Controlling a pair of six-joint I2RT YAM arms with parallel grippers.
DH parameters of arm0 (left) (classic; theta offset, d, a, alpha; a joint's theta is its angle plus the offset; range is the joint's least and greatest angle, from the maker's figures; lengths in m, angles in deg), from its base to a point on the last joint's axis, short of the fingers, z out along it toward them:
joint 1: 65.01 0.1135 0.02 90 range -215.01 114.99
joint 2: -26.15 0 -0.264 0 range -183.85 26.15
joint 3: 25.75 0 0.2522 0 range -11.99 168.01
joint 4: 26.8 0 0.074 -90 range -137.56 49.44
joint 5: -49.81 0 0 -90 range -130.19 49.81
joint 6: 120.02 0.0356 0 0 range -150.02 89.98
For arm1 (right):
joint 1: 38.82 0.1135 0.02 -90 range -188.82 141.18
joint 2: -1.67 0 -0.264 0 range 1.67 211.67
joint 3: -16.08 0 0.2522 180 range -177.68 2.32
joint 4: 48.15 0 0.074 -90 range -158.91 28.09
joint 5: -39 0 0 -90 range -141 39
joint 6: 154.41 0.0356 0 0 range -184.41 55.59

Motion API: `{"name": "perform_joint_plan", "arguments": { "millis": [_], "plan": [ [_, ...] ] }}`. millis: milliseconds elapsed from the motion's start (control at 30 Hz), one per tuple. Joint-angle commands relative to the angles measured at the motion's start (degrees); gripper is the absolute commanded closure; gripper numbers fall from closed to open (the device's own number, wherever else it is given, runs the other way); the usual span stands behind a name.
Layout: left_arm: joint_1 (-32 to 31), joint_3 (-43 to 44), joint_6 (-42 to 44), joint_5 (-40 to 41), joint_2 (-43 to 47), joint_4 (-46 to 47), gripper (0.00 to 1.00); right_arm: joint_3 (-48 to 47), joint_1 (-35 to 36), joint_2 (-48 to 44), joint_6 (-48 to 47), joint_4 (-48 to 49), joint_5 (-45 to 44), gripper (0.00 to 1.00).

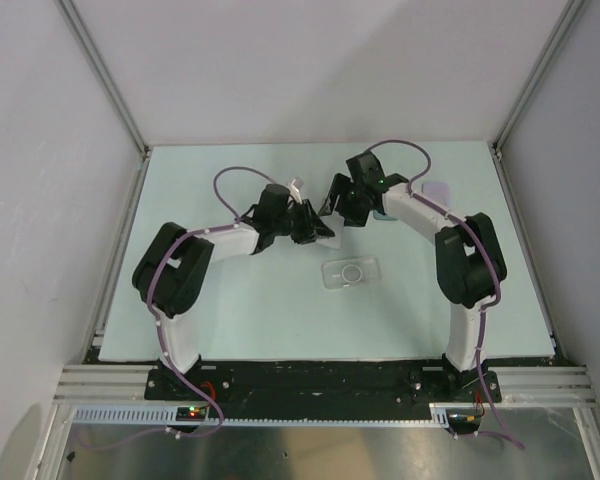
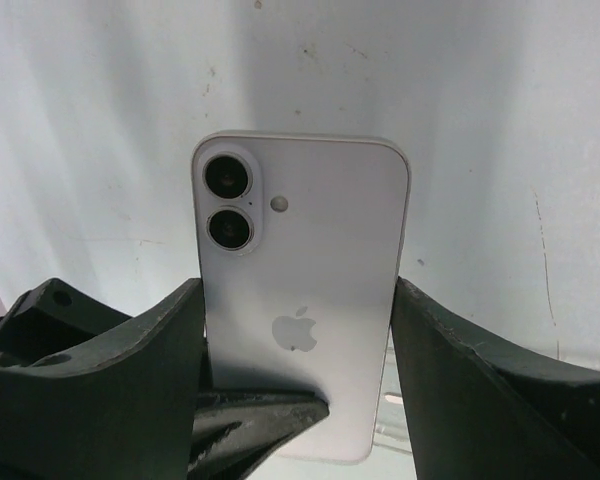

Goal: Put the phone into the phone case

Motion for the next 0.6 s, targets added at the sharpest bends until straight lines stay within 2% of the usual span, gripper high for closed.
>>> {"name": "perform_joint_plan", "arguments": {
  "millis": [0,67,100,133,200,267,367,467,567],
  "plan": [
    [-0.2,2.2,-1.0,-1.2,0.1,3.2,0.81,0.6,0.5,-4.8,1.0,2.8,1.3,0.76],
    [-0.2,2.4,-0.9,-1.3,0.2,3.4,0.91,1.0,0.6,-5.3,0.8,2.9,1.4,0.64],
    [-0.2,2.6,-0.7,-1.4,0.4,3.4,0.96,1.2,0.6,-5.5,0.7,2.9,1.4,0.52],
    [-0.3,2.6,-0.5,-1.6,0.5,3.5,0.98,1.3,0.6,-5.8,0.4,2.8,1.2,0.39],
    [-0.5,2.5,0.5,-1.7,1.1,3.5,0.99,1.3,0.6,-6.5,-0.4,2.1,0.4,0.23],
    [-0.5,1.9,2.1,-1.4,2.4,3.5,1.00,1.2,0.2,-8.2,-1.4,1.1,-0.8,0.14],
    [-0.6,-0.1,7.8,0.2,5.9,1.5,1.00,1.6,-2.0,-12.4,-2.5,-0.4,-1.3,0.07],
    [-1.3,-0.2,14.3,3.4,8.9,-4.5,1.00,1.8,-3.6,-15.6,-3.6,-1.2,-0.8,0.05],
    [-3.7,1.8,22.8,12.3,12.4,-14.6,1.00,1.5,-4.3,-17.8,-4.6,-2.5,-0.5,0.04]
  ]
}}
